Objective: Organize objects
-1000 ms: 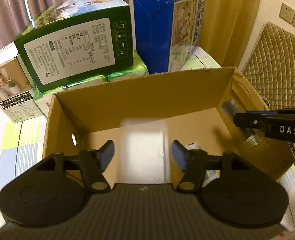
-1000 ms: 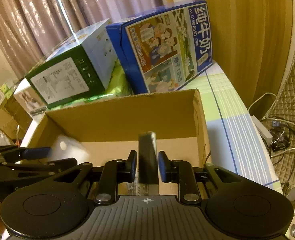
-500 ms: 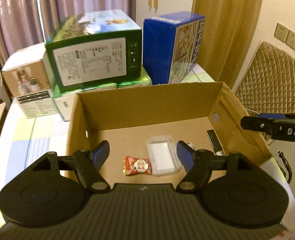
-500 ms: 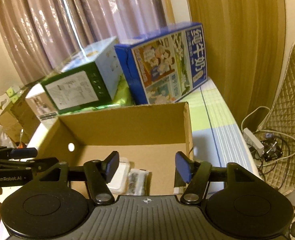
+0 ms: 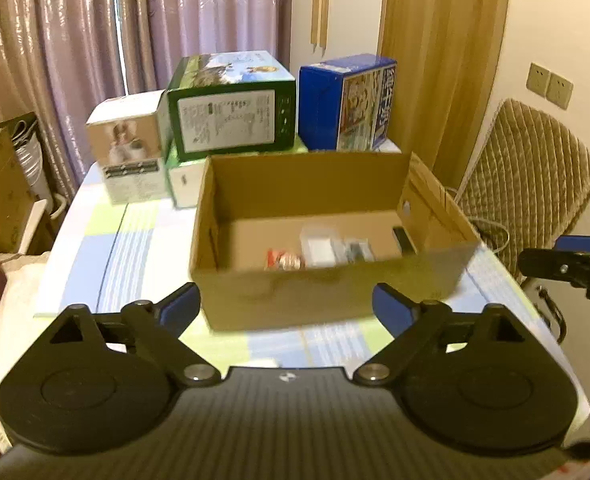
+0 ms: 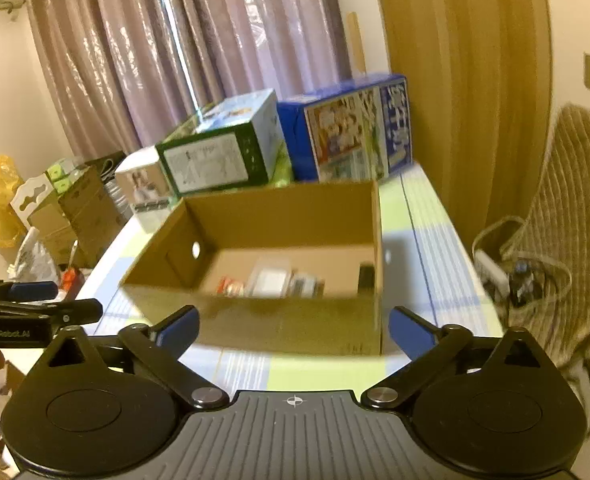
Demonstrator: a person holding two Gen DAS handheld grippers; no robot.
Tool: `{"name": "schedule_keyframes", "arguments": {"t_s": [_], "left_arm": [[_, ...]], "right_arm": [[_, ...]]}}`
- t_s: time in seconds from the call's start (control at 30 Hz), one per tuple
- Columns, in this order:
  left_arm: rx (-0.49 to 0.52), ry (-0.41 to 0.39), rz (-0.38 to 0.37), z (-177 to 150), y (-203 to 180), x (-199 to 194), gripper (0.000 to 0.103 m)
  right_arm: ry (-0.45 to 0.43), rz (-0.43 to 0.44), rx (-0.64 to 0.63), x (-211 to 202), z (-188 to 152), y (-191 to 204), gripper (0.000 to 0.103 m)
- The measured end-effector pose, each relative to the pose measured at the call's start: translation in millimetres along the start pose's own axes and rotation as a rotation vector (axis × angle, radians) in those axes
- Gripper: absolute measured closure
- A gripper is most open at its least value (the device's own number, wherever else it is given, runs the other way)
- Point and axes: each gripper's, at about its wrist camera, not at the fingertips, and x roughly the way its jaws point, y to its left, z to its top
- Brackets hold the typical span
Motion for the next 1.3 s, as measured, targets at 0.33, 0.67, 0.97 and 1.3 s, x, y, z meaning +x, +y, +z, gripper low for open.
{"name": "schedule_keyframes", "arguments": {"t_s": [0.33, 0.67, 0.97, 1.3], "left_arm": [[0.015, 0.026, 0.02, -75.3, -6.1, -51.8, 0.001], [-0.022, 0.058, 0.05, -118.0, 6.7, -72.6, 0.001], [-0.033, 0.056, 0.063, -131.4, 9.4, -69.1, 0.002], [-0.033, 0.08, 0.04, -135.1, 4.7, -50.6, 0.002]], "right_arm": [[0.068, 0.001, -0.022, -38.1, -76.1, 16.0, 0.002], [0.082, 0.002, -0.095, -47.7, -106.1, 20.8, 0.002], [0.092, 0.022, -0.174, -38.7, -115.1, 32.4, 0.002], [0.135, 0.032, -0.181, -21.9, -119.3, 27.3, 0.002]]}}
